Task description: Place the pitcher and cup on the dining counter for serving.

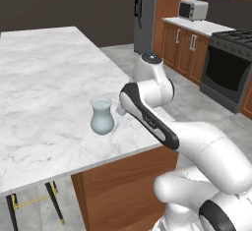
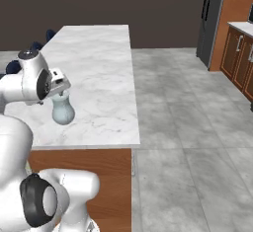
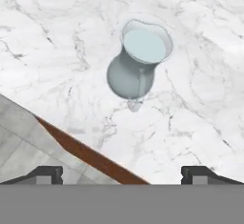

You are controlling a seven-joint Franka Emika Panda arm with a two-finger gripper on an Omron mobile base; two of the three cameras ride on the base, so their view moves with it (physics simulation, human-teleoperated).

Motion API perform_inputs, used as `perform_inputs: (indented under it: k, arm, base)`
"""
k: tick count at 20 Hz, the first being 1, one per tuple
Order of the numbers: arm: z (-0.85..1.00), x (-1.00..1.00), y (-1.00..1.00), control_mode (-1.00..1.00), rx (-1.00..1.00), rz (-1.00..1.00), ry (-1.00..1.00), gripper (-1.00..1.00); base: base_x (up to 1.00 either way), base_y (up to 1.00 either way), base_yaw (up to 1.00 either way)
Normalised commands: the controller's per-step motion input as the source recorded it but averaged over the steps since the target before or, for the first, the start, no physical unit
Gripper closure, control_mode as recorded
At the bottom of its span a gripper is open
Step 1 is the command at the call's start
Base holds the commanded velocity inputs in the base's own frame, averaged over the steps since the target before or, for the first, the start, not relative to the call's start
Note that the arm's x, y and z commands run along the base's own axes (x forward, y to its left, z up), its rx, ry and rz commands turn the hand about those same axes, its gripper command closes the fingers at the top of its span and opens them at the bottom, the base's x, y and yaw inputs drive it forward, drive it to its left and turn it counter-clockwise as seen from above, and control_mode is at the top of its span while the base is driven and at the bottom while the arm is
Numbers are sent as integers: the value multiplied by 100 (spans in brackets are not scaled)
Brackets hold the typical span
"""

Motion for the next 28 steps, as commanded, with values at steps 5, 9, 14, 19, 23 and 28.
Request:
perform_inputs:
  k: [5,9,14,19,23,28]
  arm:
    - [21,-79,-24,-100,0,-4,-31,-100]
    - [0,-22,-4,100,0,-1,-6,-100]
    - [0,0,0,100,0,0,0,-100]
    - [0,0,0,100,0,0,0,-100]
    - [0,0,0,100,0,0,0,-100]
    - [0,0,0,100,0,0,0,-100]
  base:
    - [0,0,0]
    - [-41,-16,-13]
    - [-74,-28,-54]
    - [-60,-26,-65]
    - [-49,-33,-66]
    - [-38,-43,-67]
